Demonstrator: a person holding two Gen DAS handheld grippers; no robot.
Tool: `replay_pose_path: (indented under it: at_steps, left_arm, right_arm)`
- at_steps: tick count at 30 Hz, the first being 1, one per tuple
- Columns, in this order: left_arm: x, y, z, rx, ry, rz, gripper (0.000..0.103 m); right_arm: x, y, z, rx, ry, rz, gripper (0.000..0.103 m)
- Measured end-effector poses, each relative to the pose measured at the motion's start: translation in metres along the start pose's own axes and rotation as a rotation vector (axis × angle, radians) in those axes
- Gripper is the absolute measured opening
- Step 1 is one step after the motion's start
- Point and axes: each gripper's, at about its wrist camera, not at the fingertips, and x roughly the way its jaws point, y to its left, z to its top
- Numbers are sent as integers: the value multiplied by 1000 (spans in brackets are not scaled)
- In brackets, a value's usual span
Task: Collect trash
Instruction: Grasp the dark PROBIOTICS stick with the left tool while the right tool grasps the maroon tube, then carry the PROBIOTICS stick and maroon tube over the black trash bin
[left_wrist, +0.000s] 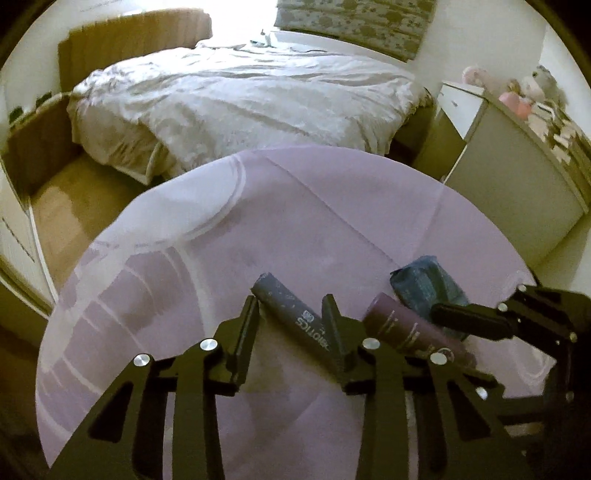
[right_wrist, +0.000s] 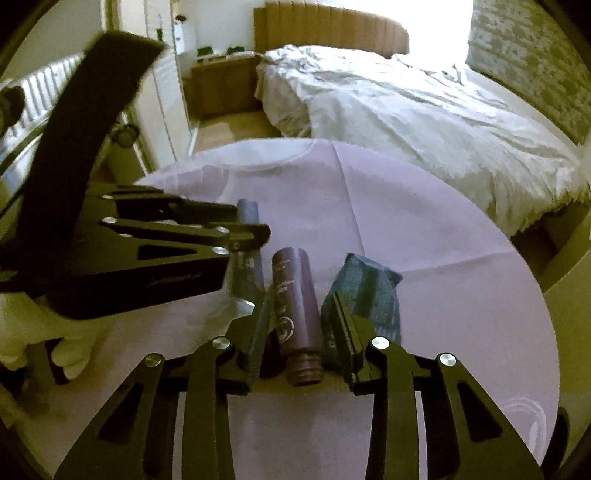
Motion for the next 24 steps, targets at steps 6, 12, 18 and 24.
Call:
replay_pose_path:
  at_steps: [6, 12, 18, 24]
  left_arm:
    - [0, 15, 1, 7, -22, -38, 21]
    - [-4, 36, 2, -53, -7, -108, 15]
    - [-25, 21, -2, -49, -34, -162, 13]
    - [-53, -24, 8, 17, -86, -226, 13]
  right_arm:
    - [7, -1, 5, -16, 30, -1, 28]
    - [-6, -9, 1, 45, 6, 42, 27]
    - [-39, -30, -8, 162, -45, 120, 27]
    - [-77, -58, -27, 249, -74, 128, 27]
